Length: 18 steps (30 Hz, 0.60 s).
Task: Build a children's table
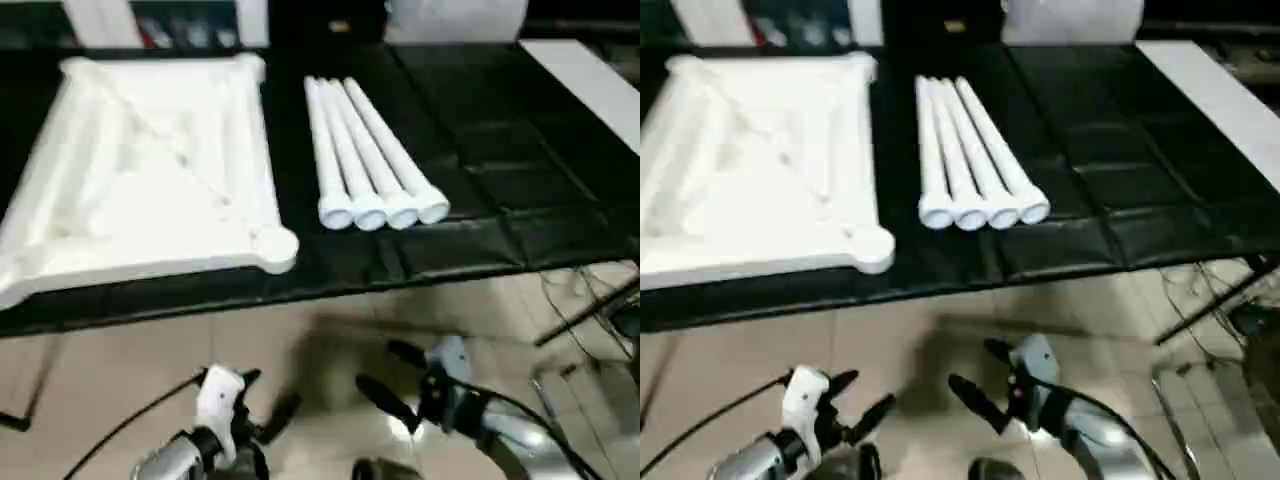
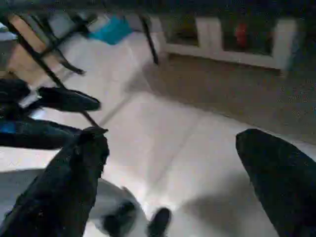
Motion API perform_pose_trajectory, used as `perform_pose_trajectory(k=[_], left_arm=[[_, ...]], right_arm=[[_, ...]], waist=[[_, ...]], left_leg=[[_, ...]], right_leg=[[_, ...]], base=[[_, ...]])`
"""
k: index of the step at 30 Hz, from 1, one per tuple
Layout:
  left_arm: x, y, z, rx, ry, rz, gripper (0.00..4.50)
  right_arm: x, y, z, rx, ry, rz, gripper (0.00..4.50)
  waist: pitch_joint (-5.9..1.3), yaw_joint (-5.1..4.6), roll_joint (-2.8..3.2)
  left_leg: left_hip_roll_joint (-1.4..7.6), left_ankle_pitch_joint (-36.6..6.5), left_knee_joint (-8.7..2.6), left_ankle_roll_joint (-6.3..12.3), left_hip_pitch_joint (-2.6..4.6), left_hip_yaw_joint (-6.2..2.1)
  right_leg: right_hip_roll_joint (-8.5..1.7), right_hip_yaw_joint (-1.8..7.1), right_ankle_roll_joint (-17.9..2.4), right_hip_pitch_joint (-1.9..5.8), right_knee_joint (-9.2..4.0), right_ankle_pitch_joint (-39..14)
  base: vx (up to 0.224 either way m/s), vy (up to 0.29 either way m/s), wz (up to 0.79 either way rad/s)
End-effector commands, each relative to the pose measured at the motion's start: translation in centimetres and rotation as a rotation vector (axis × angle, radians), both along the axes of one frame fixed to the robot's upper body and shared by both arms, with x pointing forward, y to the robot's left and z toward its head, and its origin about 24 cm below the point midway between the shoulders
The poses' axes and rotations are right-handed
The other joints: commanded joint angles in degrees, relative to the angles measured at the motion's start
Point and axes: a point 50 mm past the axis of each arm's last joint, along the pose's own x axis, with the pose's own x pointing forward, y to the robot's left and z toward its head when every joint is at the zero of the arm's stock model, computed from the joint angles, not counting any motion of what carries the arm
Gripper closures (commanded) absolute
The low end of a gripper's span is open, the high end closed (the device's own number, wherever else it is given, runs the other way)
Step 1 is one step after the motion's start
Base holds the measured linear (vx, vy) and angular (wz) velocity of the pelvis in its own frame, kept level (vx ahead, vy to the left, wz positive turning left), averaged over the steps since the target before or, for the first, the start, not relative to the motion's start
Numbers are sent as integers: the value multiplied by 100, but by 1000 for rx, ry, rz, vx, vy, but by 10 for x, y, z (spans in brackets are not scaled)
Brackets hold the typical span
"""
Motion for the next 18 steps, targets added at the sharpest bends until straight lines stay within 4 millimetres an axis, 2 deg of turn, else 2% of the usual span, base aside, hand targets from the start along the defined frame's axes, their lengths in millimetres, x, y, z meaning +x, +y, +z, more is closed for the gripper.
perform_pose_trajectory(k=[1, 2, 3, 4, 5, 6, 7, 9, 10, 11, 12, 13, 14, 15, 16, 17, 18], left_arm=[[3, -11, 24, -30, -73, 0, 9], [4, -17, 36, -50, -109, 11, 9], [5, -21, 42, -57, -132, 17, 9], [6, -25, 49, -66, -155, 24, 9], [6, -25, 49, -66, -155, 24, 9], [8, -34, 67, -81, -206, 36, 9], [8, -39, 76, -92, -229, 31, 9], [7, -45, 83, -106, -244, 22, 9], [2, -56, 98, -111, -265, -15, 9], [2, -56, 98, -111, -265, -15, 9], [-2, -62, 103, -113, -267, -35, 9], [-4, -68, 107, -116, -272, -50, 9], [-5, -74, 112, -125, -279, -56, 9], [-5, -81, 118, -133, -291, -57, 9], [-3, -89, 126, -140, -310, -45, 9], [0, -93, 129, -143, -324, -28, 9], [0, -93, 129, -143, -324, -28, 9]], right_arm=[[4, -9, 17, 56, -35, 5, 0], [7, -16, 20, 58, -45, -2, 0], [10, -20, 21, 58, -50, -10, 0], [13, -24, 24, 64, -59, -20, 0], [13, -24, 24, 64, -59, -20, 0], [22, -32, 34, 115, -87, -53, 0], [27, -37, 37, 127, -105, -66, 0], [31, -43, 37, 123, -124, -79, 0], [36, -55, 36, 111, -142, -93, 0], [36, -55, 36, 111, -142, -93, 0], [36, -56, 39, 104, -161, -94, 0], [35, -55, 45, 99, -186, -101, 0], [37, -51, 55, 97, -223, -125, 0], [40, -47, 66, 100, -259, -156, 0], [45, -41, 82, 114, -282, -202, 0], [48, -38, 89, 122, -281, -215, 0], [48, -38, 89, 122, -281, -215, 0]], waist=[[-229, 19, 34], [-251, 23, 24], [-239, 20, 26], [-276, 19, 21], [-249, 24, 24], [-257, 28, 27], [-273, 33, 46], [-294, 26, 49], [-290, 29, 56], [-301, 37, 75], [-330, 56, 94], [-318, 55, 68], [-363, 70, 105], [-385, 87, 95], [-476, 146, 261], [-492, 129, 202], [-497, 132, 185]], left_leg=[[576, -1154, -450, 633, 160, -259], [570, -925, -402, 799, 163, -244], [573, -874, -399, 850, 151, -237], [552, -761, -368, 912, 160, -223], [550, -725, -360, 951, 152, -223], [544, -752, -351, 954, 169, -212], [567, -821, -364, 917, 165, -236], [575, -920, -357, 843, 178, -225], [566, -1050, -358, 764, 188, -211], [569, -1098, -361, 677, 193, -223], [556, -1074, -340, 658, 199, -215], [568, -1058, -350, 632, 199, -221], [556, -945, -339, 638, 216, -223], [548, -875, -315, 657, 210, -223], [542, -736, -308, 624, 229, -263], [532, -639, -294, 616, 207, -270], [524, -638, -295, 626, 200, -266]], right_leg=[[-378, 281, -1275, 128, -309, 891], [-407, 274, -1385, 152, -274, 1242], [-417, 271, -1453, 157, -262, 1325], [-407, 258, -1546, 185, -258, 1364], [-402, 254, -1592, 180, -259, 1282], [-390, 253, -1586, 174, -267, 1168], [-416, 251, -1631, 207, -261, 961], [-405, 241, -1682, 211, -272, 645], [-396, 243, -1689, 202, -305, 329], [-402, 240, -1708, 218, -328, 114], [-396, 243, -1701, 229, -328, 81], [-378, 247, -1628, 230, -332, 48], [-363, 242, -1570, 242, -330, 122], [-365, 242, -1533, 247, -310, 201], [-373, 224, -1485, 278, -268, 296], [-353, 219, -1431, 289, -256, 425], [-358, 214, -1400, 290, -274, 390]], base=[[0, 0, 0], [0, 0, 0], [0, 0, 0], [0, 0, 0], [0, 0, 0], [0, 0, 0], [0, 0, 0], [0, 0, 0], [0, 0, 0], [0, 0, 0], [0, 0, 0], [0, 0, 0], [0, 0, 0], [0, 0, 0], [0, 0, 0], [0, 0, 0], [0, 0, 0]])
